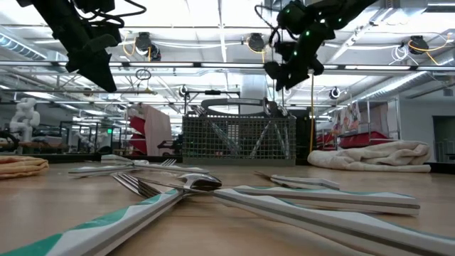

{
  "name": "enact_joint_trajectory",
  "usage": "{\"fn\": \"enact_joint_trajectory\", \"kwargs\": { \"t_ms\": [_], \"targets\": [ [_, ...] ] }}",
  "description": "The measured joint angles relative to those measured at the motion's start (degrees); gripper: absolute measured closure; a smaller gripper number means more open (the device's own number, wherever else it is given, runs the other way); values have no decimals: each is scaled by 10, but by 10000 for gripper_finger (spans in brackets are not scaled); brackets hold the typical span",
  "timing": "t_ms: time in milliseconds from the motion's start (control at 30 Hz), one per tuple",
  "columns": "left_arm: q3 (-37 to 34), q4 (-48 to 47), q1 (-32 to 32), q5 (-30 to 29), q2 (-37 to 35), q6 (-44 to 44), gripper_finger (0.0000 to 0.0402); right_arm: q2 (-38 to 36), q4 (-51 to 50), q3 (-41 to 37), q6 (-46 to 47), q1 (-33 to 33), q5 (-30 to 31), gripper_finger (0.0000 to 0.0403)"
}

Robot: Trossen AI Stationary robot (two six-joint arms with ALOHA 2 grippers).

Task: Sort silverware
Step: Put the top right blue table knife into the gray silverware rack

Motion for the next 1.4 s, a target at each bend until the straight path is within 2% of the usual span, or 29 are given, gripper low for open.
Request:
{"fn": "enact_joint_trajectory", "kwargs": {
  "t_ms": [167, 267, 367, 600, 733, 867, 1067, 1233, 1400],
  "targets": [
    [0, 0, 0, 0, 0, 0, 332, -41, 56, 0, -7, 42, -104, 220],
    [0, 0, 0, 0, 0, -1, 332, -61, 46, 1, 78, 82, -179, 218],
    [0, 0, 0, 0, 0, -13, 332, -59, -25, 1, 184, 143, -228, 218],
    [0, 0, 0, 0, 0, -14, 332, 13, -203, 0, 388, 322, -234, 218],
    [0, 0, 0, 0, 0, -14, 332, 48, -234, 0, 515, 384, -218, 218],
    [0, 0, 0, 0, 0, -14, 332, 90, -234, 0, 616, 425, -231, 218],
    [0, 0, 0, 7, 0, -13, 332, 160, -191, 0, 680, 471, -297, 218],
    [0, -2, 0, 15, 0, -13, 332, 181, -148, 0, 719, 491, -297, 218],
    [0, -3, 0, 17, 0, -8, 332, 190, -147, 0, 732, 501, -293, 218]
  ]
}}
